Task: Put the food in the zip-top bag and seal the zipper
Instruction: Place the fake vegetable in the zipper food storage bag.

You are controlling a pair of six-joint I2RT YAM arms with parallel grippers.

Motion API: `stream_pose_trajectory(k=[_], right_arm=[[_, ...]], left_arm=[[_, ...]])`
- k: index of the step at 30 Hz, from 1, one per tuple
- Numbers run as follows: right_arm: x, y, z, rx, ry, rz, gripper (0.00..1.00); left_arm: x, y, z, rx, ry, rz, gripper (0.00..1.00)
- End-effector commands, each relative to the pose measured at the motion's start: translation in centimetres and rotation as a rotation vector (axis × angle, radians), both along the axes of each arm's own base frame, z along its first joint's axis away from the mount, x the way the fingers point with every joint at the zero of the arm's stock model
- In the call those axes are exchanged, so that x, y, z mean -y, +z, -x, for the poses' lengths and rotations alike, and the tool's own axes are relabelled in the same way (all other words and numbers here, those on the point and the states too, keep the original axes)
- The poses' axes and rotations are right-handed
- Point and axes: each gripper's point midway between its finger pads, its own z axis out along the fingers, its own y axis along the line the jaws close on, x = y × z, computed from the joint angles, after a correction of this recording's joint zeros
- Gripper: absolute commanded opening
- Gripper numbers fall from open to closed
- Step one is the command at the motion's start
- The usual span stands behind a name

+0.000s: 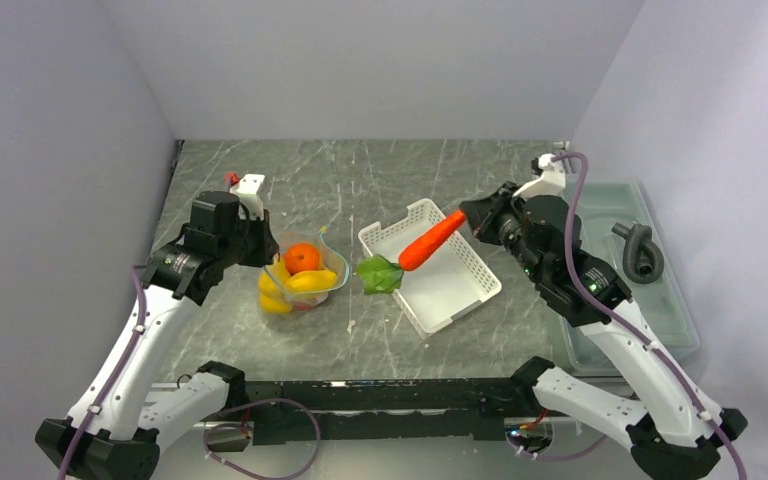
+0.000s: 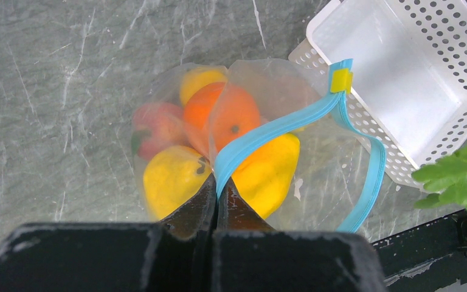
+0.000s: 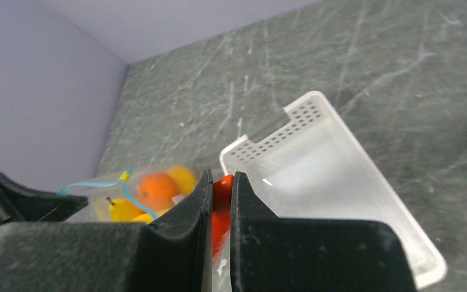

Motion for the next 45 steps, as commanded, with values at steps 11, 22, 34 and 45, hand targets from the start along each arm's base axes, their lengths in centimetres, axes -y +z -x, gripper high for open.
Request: stream_pose_trajectory(k=[11, 22, 34, 45], right_arm=[[-7.7, 8.7, -0.5, 0.216, 0.05, -0.047, 0.0], [-13.1, 10.0, 0.8, 0.362, 0.02, 0.079, 0.0], [-19.1, 7.5, 2.4, 0.456, 0.052, 0.159, 0.0], [-22.4, 3.9, 1.7, 0.48, 0.003, 0.188, 0.0]], left_arm=[[0.2, 0.9, -0.5, 0.048, -0.019, 0.01, 0.0], [0.5, 0.8, -0.4, 0.043, -0.034, 0.019, 0.0], [0.7, 0.8, -0.4, 0.039, -0.043, 0.026, 0.0], [1.1, 0.9, -0.3, 0.042, -0.065, 0.041, 0.0]])
